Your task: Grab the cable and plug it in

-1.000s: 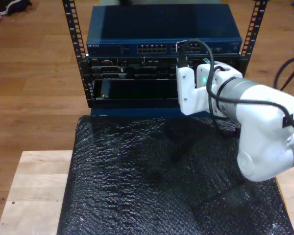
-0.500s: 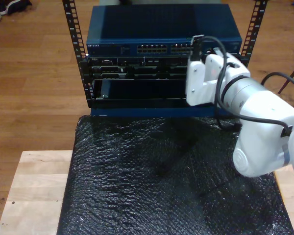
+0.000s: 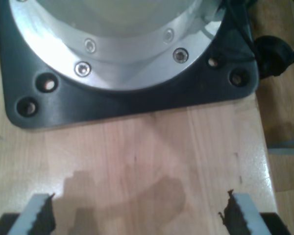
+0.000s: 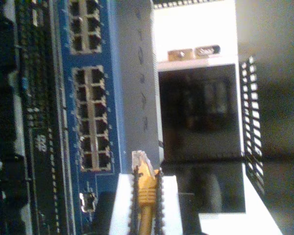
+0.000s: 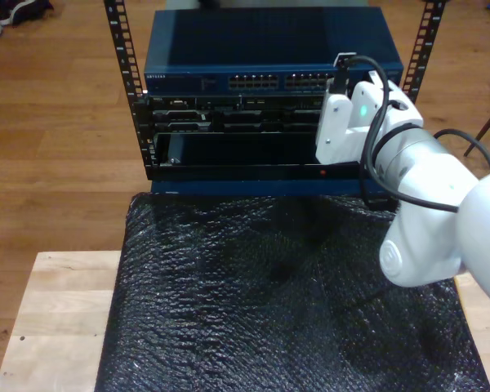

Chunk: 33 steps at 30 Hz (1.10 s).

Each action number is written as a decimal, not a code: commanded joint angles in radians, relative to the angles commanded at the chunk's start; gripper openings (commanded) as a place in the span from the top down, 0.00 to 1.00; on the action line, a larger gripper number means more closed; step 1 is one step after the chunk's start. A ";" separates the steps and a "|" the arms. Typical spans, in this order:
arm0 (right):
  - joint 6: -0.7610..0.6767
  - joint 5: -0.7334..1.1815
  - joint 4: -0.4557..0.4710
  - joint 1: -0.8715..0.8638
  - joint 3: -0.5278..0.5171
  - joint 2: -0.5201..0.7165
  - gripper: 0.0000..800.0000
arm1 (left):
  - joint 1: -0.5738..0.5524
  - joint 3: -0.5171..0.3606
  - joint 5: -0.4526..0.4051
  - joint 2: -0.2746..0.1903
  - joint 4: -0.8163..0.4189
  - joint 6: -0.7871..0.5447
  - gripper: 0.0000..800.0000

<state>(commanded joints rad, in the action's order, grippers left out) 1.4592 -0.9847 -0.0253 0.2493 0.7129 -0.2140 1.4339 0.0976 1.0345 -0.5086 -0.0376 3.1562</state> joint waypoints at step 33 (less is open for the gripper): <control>0.196 -0.396 -0.451 0.184 0.250 -0.374 1.00 | 0.000 0.000 0.000 0.000 0.000 0.000 0.00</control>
<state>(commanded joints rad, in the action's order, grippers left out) 1.6556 -1.3805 -0.4764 0.4335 0.9630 -0.5884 1.4339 0.0976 1.0345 -0.5086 -0.0376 3.1562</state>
